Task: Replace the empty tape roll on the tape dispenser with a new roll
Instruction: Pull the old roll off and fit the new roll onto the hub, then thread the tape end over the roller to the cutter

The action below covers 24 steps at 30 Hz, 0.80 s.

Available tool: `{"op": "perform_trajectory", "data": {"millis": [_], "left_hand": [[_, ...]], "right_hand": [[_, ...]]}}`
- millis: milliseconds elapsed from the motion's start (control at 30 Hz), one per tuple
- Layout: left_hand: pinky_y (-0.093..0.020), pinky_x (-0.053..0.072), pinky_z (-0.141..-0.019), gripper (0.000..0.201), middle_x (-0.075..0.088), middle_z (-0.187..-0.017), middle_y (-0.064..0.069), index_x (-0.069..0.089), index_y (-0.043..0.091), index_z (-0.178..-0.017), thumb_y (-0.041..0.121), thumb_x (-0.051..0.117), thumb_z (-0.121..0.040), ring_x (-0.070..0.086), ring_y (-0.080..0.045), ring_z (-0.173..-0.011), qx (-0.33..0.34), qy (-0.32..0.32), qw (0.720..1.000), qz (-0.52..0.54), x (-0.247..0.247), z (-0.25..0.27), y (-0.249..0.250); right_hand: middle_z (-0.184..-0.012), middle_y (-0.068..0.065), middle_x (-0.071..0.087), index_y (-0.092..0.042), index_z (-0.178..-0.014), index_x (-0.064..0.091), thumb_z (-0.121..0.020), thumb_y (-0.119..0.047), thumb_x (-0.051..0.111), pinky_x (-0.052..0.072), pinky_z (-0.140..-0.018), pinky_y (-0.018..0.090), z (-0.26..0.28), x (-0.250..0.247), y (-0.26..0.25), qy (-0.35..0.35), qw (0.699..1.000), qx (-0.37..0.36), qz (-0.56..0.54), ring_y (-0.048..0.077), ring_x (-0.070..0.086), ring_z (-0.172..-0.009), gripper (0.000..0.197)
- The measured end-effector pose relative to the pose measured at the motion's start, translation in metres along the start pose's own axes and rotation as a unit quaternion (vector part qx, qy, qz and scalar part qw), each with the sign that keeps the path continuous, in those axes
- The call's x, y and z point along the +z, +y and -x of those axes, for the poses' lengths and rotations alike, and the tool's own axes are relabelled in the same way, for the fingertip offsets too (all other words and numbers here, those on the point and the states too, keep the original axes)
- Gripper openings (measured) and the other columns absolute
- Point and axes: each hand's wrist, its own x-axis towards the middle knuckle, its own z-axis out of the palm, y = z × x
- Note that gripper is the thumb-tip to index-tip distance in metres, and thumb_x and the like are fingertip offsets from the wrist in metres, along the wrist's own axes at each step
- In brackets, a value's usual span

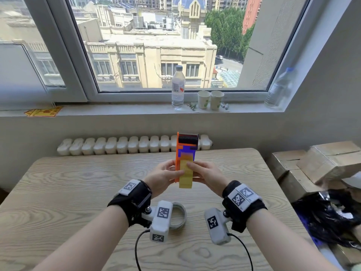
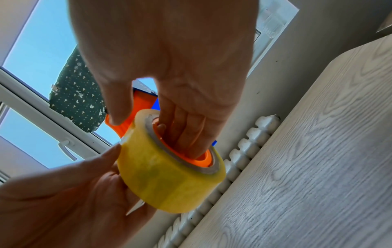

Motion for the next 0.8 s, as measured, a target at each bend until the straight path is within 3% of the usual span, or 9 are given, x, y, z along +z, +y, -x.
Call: {"op": "perform_trajectory", "data": {"millis": [133,333,433,600,700,800], "left_hand": [[-0.032,0.05,-0.087,0.041,0.064,-0.111,-0.014,0.049,0.003,-0.123,-0.007,0.054,-0.084,0.062,-0.024,-0.098,0.006,0.002,1.0,0.003,0.0,0.001,-0.001],[-0.03,0.049,-0.081,0.045,0.064,-0.117,-0.015,0.053,0.003,-0.125,0.025,0.057,-0.086,0.062,-0.023,-0.099,0.012,0.019,1.0,-0.001,0.002,0.001,-0.001],[-0.033,0.049,-0.086,0.044,0.064,-0.115,-0.016,0.051,0.002,-0.126,0.018,0.057,-0.086,0.062,-0.024,-0.097,0.013,0.024,1.0,0.015,0.0,0.002,-0.002],[-0.037,0.046,-0.093,0.038,0.064,-0.112,-0.014,0.049,0.003,-0.125,0.001,0.053,-0.086,0.062,-0.024,-0.1,0.006,-0.005,1.0,0.008,0.0,0.007,-0.003],[-0.038,0.048,-0.093,0.045,0.064,-0.112,-0.017,0.047,0.004,-0.125,-0.01,0.052,-0.083,0.063,-0.026,-0.101,-0.001,-0.013,1.0,0.016,0.001,0.01,-0.006],[-0.037,0.046,-0.093,0.049,0.062,-0.116,-0.017,0.049,0.001,-0.127,0.004,0.058,-0.079,0.061,-0.026,-0.103,0.001,-0.008,1.0,0.015,0.005,0.011,-0.005]], "right_hand": [[-0.12,0.018,0.065,-0.004,-0.119,0.06,-0.091,-0.019,0.055,0.053,-0.093,0.034,-0.001,-0.001,0.0,0.0,1.0,0.001,0.012,0.029,0.064,-0.108,0.033],[-0.118,0.013,0.066,-0.009,-0.12,0.06,-0.084,-0.006,0.064,0.052,-0.094,0.033,0.006,-0.001,-0.002,-0.036,0.997,-0.019,0.058,0.024,0.064,-0.109,0.037],[-0.116,0.015,0.067,-0.007,-0.119,0.061,-0.077,0.001,0.068,0.054,-0.089,0.029,0.006,0.001,-0.003,-0.019,0.994,-0.029,0.104,0.022,0.065,-0.103,0.043],[-0.115,0.016,0.068,-0.003,-0.117,0.061,-0.088,-0.026,0.06,0.053,-0.093,0.036,0.006,0.002,0.001,0.006,1.0,0.001,0.021,0.028,0.066,-0.105,0.037],[-0.114,0.019,0.068,0.0,-0.116,0.062,-0.089,-0.029,0.058,0.054,-0.09,0.035,0.006,0.001,0.003,0.031,0.999,0.001,0.021,0.03,0.067,-0.103,0.04],[-0.116,0.02,0.067,0.001,-0.118,0.061,-0.089,-0.02,0.06,0.055,-0.087,0.032,0.01,0.001,0.004,0.012,1.0,-0.008,0.025,0.028,0.066,-0.102,0.036]]}}
